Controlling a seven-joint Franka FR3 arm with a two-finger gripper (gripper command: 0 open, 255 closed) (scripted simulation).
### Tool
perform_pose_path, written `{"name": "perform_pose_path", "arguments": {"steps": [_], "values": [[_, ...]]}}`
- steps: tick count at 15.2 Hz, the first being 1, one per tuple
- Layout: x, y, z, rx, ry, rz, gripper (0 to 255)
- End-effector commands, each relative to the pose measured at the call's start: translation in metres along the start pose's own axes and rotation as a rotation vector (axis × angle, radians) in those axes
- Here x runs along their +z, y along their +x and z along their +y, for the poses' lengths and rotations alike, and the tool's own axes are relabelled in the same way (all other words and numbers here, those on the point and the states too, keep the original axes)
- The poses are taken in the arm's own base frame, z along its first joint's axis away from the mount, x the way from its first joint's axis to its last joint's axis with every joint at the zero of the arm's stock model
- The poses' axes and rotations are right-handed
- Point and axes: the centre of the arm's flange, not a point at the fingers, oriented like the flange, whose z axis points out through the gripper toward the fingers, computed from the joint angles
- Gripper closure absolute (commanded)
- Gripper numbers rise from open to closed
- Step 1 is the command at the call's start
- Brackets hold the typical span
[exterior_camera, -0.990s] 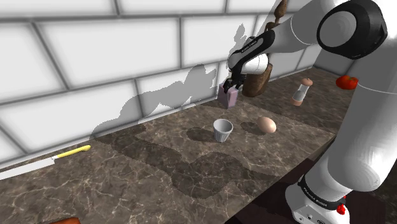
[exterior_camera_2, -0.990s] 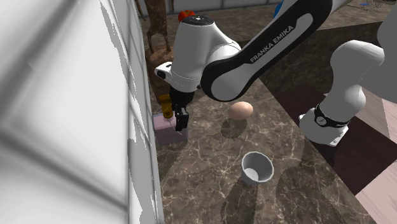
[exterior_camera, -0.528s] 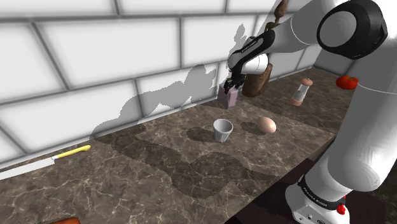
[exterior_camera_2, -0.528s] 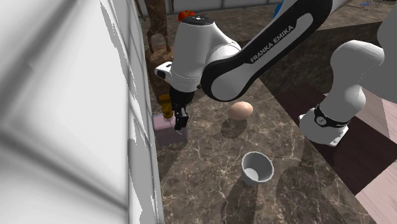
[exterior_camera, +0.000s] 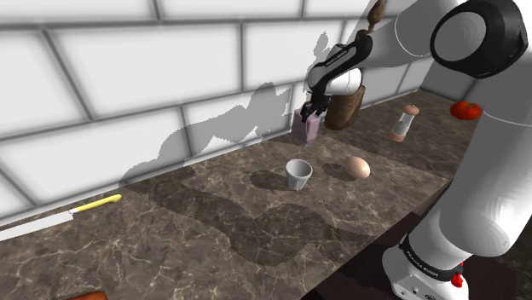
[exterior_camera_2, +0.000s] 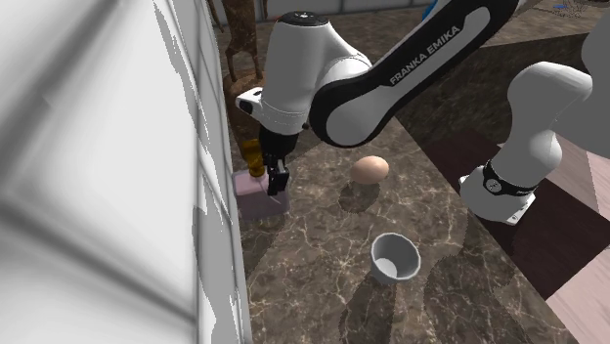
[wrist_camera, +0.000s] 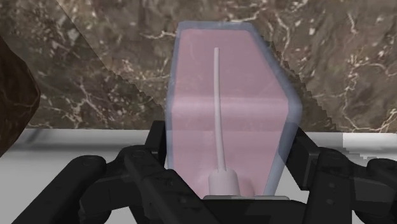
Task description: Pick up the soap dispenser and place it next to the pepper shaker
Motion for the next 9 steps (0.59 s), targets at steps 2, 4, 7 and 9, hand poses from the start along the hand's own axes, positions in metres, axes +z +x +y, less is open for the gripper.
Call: {"name": "perform_pose_path", "arguments": {"steps": [2, 4, 7, 9], "values": [[-0.015, 0.004, -0.002, 0.000, 0.000, 0.000, 255], [-0.026, 0.006, -0.002, 0.000, 0.000, 0.000, 255], [-0.041, 0.010, -0.002, 0.000, 0.000, 0.000, 255], [-0.051, 0.013, -0.002, 0.000, 0.000, 0.000, 255]]}}
